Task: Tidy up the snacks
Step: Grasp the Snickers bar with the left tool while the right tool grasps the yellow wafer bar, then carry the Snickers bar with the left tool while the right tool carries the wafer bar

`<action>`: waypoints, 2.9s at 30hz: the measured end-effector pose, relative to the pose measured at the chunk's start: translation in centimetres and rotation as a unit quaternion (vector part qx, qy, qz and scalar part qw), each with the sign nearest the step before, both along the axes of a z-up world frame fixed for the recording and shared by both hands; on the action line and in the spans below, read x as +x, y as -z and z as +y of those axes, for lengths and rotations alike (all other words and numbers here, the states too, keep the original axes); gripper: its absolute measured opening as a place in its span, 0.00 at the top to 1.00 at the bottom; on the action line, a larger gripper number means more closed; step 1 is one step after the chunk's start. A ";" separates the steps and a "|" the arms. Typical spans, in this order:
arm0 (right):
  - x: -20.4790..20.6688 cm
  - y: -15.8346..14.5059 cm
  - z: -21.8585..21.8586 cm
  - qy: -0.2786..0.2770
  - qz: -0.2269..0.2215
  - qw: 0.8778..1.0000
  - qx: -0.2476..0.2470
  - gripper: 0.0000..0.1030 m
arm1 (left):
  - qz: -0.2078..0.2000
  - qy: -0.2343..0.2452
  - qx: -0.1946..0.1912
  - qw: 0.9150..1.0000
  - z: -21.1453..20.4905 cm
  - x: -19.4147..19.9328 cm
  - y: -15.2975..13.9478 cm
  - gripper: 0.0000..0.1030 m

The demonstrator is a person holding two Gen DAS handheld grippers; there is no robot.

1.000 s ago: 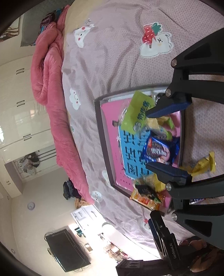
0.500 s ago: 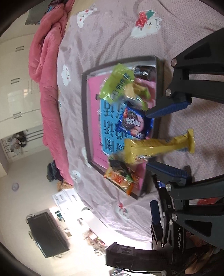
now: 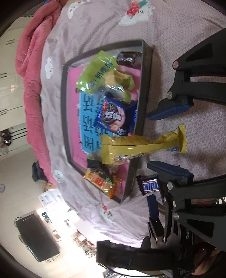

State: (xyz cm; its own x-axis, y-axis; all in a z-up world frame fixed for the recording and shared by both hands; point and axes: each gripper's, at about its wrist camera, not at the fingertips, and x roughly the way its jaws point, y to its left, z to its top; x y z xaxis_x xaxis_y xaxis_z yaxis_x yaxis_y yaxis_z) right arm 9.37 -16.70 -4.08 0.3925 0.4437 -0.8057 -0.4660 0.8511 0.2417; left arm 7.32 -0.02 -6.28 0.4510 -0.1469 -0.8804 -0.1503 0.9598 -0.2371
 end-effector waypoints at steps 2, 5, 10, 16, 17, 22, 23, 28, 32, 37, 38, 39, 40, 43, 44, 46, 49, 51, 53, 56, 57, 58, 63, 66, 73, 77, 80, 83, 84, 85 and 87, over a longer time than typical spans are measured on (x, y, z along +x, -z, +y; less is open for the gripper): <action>0.2 0.6 0.4 -0.008 0.007 1.000 -0.004 0.62 | -0.001 -0.004 -0.001 1.000 0.0 0.0 0.1 0.28; 0.4 1.2 1.1 -0.015 0.011 1.000 -0.015 0.73 | -0.003 -0.007 -0.002 1.000 -0.2 0.1 0.2 0.30; 0.0 0.8 1.0 -0.021 -0.001 1.000 -0.017 0.81 | -0.007 0.002 0.004 1.000 -0.8 0.1 0.0 0.46; -0.2 -0.7 -0.9 0.003 -0.009 1.000 0.010 0.81 | -0.022 0.017 -0.004 1.000 -1.6 0.5 -0.2 0.62; -0.2 -1.0 -1.2 0.007 -0.013 1.000 0.015 0.81 | -0.026 0.019 -0.005 0.999 -1.7 0.6 -0.3 0.64; 0.2 -2.0 -2.2 0.024 -0.019 0.999 0.045 0.81 | -0.047 0.044 0.001 0.998 -2.1 0.3 -1.0 0.74; 0.3 -2.0 -2.3 0.027 -0.017 0.998 0.053 0.81 | -0.051 0.049 0.002 0.998 -2.2 0.2 -1.2 0.75; 0.4 -2.5 -2.6 0.031 -0.024 0.997 0.066 0.81 | -0.071 0.068 0.003 0.995 -2.0 -0.7 -2.7 0.82; 0.4 -2.9 -2.7 0.035 -0.031 0.996 0.072 0.81 | -0.076 0.072 -0.003 0.995 -1.6 -1.1 -3.3 0.82; 0.4 -3.1 -3.0 0.039 -0.034 0.996 0.078 0.81 | -0.078 0.076 -0.009 0.994 -1.4 -1.2 -3.6 0.83; 0.4 -3.1 -3.0 0.041 -0.037 0.996 0.076 0.81 | -0.082 0.076 -0.013 0.994 -1.4 -1.3 -3.8 0.83; 0.4 -3.2 -3.1 0.041 -0.038 0.995 0.078 0.81 | -0.085 0.077 -0.014 0.993 -1.3 -1.3 -3.9 0.83; 0.4 -3.3 -3.1 0.041 -0.039 0.995 0.080 0.81 | -0.088 0.078 -0.014 0.993 -1.3 -1.3 -4.1 0.83; 0.3 -3.8 -3.4 0.044 -0.051 0.994 0.085 0.81 | -0.104 0.079 -0.012 0.991 -1.2 -1.5 -5.1 0.84; 0.3 -4.0 -3.5 0.046 -0.055 0.994 0.088 0.81 | -0.110 0.078 -0.010 0.991 -1.1 -1.5 -5.6 0.84; 0.3 -4.3 -3.7 0.050 -0.060 0.993 0.092 0.81 | -0.121 0.076 -0.006 0.990 -0.9 -1.5 -6.2 0.84; 0.3 -4.7 -4.0 0.057 -0.068 0.992 0.095 0.81 | -0.138 0.070 0.003 0.988 -0.6 -1.5 -7.2 0.84; 0.4 -5.0 -4.2 0.060 -0.073 0.991 0.096 0.81 | -0.146 0.068 0.004 0.987 -0.3 -1.3 -7.7 0.84; 0.5 -5.2 -4.4 0.063 -0.076 0.990 0.098 0.81 | -0.154 0.058 0.006 0.986 0.2 -1.1 -8.2 0.84; 0.6 -5.5 -4.8 0.071 -0.081 0.989 0.099 0.81 | -0.162 0.047 0.009 0.986 0.9 -0.7 -8.6 0.84; 0.6 -5.6 -4.9 0.073 -0.086 0.989 0.096 0.81 | -0.165 0.044 0.011 0.985 1.2 -0.5 -8.7 0.84; 0.6 -5.8 -4.9 0.075 -0.090 0.989 0.091 0.81 | -0.167 0.040 0.013 0.985 1.4 -0.3 -8.8 0.84; 1.0 -6.0 -5.2 0.088 -0.100 0.988 0.082 0.81 | -0.180 0.022 0.008 0.983 2.7 0.8 -9.3 0.84; 1.5 -6.1 -5.6 0.096 -0.105 0.986 0.081 0.81 | -0.193 0.015 0.007 0.981 3.3 1.6 -9.6 0.84; 2.4 -6.0 -6.4 0.117 -0.110 0.984 0.081 0.81 | -0.200 -0.002 0.017 0.980 4.2 3.2 -9.2 0.84; 3.1 -5.9 -6.8 0.128 -0.111 0.982 0.080 0.81 | -0.196 -0.006 0.024 0.980 4.6 4.0 -8.5 0.84; 3.5 -5.7 -6.9 0.131 -0.107 0.982 0.080 0.81 | -0.193 -0.006 0.026 0.981 4.7 4.5 -8.1 0.84; 3.8 -5.5 -6.8 0.131 -0.104 0.983 0.079 0.81 | -0.188 -0.007 0.024 0.982 4.9 4.8 -7.8 0.84; 3.9 -5.3 -6.7 0.130 -0.101 0.983 0.077 0.81 | -0.188 -0.006 0.024 0.982 4.8 4.8 -7.7 0.84; 4.0 -5.2 -6.6 0.130 -0.101 0.984 0.074 0.81 | -0.186 -0.005 0.025 0.982 4.7 4.9 -7.6 0.84; 4.1 -4.9 -6.3 0.128 -0.099 0.984 0.071 0.81 | -0.185 -0.004 0.025 0.982 4.7 5.0 -7.5 0.84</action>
State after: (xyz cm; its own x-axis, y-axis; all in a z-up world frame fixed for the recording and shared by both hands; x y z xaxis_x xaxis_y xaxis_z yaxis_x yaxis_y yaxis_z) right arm 13.49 -23.04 0.87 0.6486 0.4126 -0.6396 -0.2904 0.9109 0.2932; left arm 12.34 4.66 1.19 0.7425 -0.1033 -0.6619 -0.0703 0.9705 -0.2305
